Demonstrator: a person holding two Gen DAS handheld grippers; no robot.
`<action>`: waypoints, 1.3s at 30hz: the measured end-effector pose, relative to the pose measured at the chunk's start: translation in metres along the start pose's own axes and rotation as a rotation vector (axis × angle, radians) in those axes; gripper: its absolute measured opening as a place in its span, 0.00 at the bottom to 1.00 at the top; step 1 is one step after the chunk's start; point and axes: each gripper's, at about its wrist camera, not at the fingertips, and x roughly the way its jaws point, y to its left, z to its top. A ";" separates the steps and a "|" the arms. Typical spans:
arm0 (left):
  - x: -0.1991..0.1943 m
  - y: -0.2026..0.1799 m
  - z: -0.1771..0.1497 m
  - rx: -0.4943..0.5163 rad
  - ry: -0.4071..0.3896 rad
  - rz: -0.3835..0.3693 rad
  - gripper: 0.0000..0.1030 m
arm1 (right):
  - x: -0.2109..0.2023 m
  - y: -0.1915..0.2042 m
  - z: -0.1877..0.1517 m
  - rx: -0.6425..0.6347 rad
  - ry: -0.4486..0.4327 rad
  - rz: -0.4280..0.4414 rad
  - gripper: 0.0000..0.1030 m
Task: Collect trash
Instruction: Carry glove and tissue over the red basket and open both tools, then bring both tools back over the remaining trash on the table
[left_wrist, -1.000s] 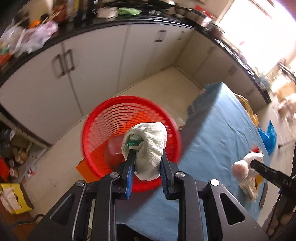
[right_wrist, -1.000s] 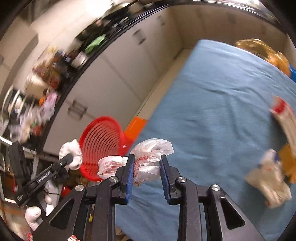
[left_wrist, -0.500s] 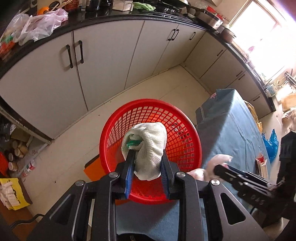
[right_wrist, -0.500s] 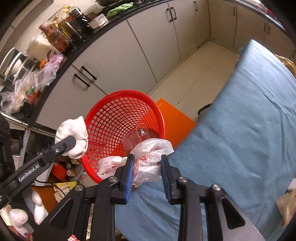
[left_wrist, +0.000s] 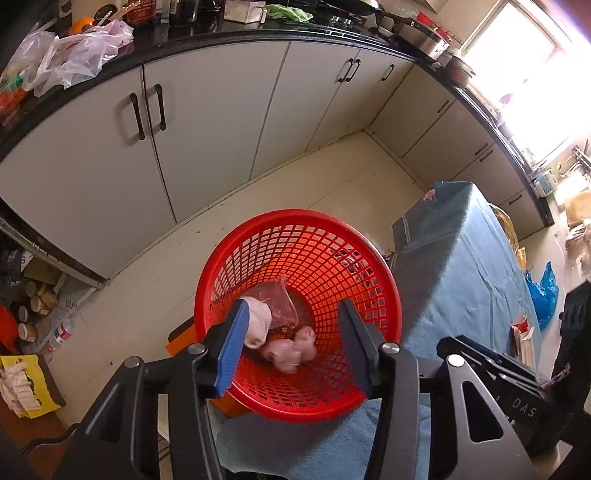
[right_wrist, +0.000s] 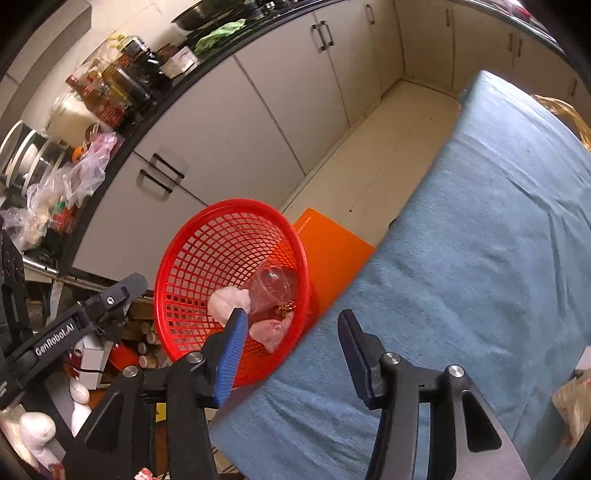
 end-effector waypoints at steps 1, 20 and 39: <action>-0.001 0.000 0.000 -0.001 -0.001 0.001 0.48 | -0.001 -0.001 -0.002 0.003 -0.005 -0.006 0.55; -0.022 -0.043 -0.030 0.038 -0.015 0.003 0.52 | -0.038 -0.057 -0.061 0.067 -0.046 -0.069 0.66; -0.046 -0.172 -0.110 0.285 0.010 -0.057 0.56 | -0.158 -0.222 -0.202 0.357 -0.202 -0.187 0.66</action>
